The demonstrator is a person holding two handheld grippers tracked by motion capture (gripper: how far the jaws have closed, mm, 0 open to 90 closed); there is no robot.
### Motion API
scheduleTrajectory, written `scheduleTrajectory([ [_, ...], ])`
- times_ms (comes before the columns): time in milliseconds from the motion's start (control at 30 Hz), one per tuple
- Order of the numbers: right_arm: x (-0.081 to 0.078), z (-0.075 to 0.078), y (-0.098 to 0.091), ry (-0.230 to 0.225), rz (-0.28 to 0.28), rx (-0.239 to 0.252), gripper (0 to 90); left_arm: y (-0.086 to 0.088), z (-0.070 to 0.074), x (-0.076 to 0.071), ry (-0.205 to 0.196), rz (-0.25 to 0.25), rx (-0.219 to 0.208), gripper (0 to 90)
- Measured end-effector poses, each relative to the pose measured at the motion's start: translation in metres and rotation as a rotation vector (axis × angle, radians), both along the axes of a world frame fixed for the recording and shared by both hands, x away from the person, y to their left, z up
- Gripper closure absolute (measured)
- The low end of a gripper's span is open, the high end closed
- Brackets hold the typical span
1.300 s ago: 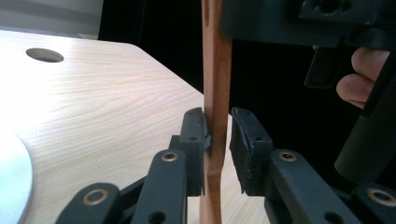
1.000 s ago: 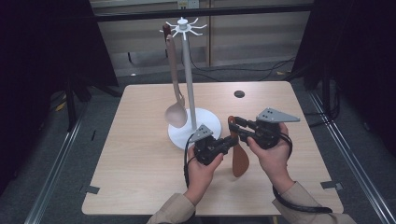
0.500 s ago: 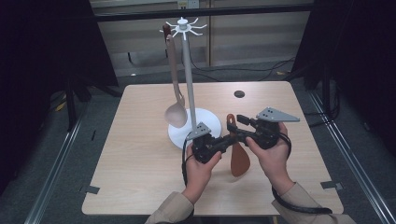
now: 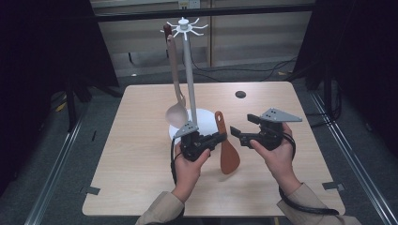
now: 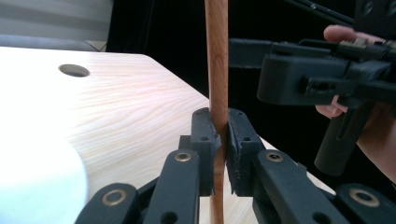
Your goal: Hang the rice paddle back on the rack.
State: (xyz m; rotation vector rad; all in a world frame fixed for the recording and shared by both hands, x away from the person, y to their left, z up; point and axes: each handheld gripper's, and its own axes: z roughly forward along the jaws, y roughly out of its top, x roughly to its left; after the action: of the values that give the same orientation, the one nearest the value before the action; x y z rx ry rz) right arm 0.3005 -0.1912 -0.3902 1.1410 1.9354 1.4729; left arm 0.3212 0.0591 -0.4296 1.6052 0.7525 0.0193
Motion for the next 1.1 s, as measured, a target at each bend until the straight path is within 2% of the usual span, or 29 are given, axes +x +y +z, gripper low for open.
scheduleTrajectory([
  [167, 0.004, -0.009, -0.004, 0.038, 0.005, -0.025, 11.8, 0.012, 0.003, 0.002, -0.006, 0.011, 0.014, 82.9],
  [300, 0.007, -0.017, -0.009, 0.061, 0.015, -0.052, 8.5, 0.018, 0.007, 0.002, -0.016, 0.022, 0.008, 82.9],
  [533, 0.010, -0.023, -0.017, 0.067, 0.000, -0.063, 7.2, 0.023, 0.015, 0.005, -0.037, 0.012, 0.009, 82.9],
  [800, 0.013, -0.029, -0.024, 0.080, -0.015, -0.074, 7.2, 0.031, 0.026, 0.008, -0.053, -0.007, -0.026, 82.7],
  [900, 0.013, -0.031, -0.026, 0.088, -0.015, -0.082, 7.1, 0.033, 0.031, 0.008, -0.066, 0.001, -0.017, 82.7],
  [1100, 0.014, -0.033, -0.026, 0.100, -0.012, -0.093, 7.1, 0.039, 0.037, 0.012, -0.085, -0.012, -0.043, 82.6],
])
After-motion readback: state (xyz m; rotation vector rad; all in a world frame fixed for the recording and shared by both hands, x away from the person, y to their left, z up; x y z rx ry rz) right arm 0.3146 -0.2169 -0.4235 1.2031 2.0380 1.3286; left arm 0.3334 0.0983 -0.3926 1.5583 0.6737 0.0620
